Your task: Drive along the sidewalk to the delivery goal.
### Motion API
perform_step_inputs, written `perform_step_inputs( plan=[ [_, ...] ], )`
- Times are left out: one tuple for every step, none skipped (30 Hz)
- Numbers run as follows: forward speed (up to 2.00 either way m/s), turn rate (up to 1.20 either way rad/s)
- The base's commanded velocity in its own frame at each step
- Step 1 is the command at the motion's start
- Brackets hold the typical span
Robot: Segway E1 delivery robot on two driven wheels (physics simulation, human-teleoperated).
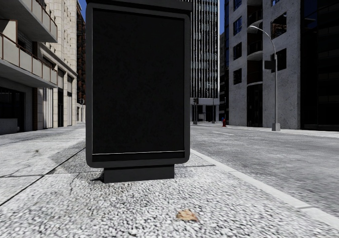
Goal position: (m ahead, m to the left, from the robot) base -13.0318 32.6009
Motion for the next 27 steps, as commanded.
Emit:
perform_step_inputs(
  plan=[
    [0.0,0.0],
    [0.0,0.0],
    [0.0,0.0],
    [0.0,0.0],
    [0.0,0.0],
    [0.0,0.0],
    [0.0,0.0],
    [0.0,0.0],
    [0.0,0.0],
    [0.0,0.0],
    [0.0,0.0],
    [0.0,0.0],
    [0.0,0.0],
    [0.0,0.0],
    [0.0,0.0],
    [0.0,0.0],
    [0.0,0.0],
    [0.0,0.0],
    [0.0,0.0],
    [0.0,0.0],
    [0.0,0.0],
    [0.0,0.0],
    [0.0,0.0],
    [0.0,0.0],
    [0.0,0.0],
    [0.0,0.0],
    [0.0,0.0]
  ],
)
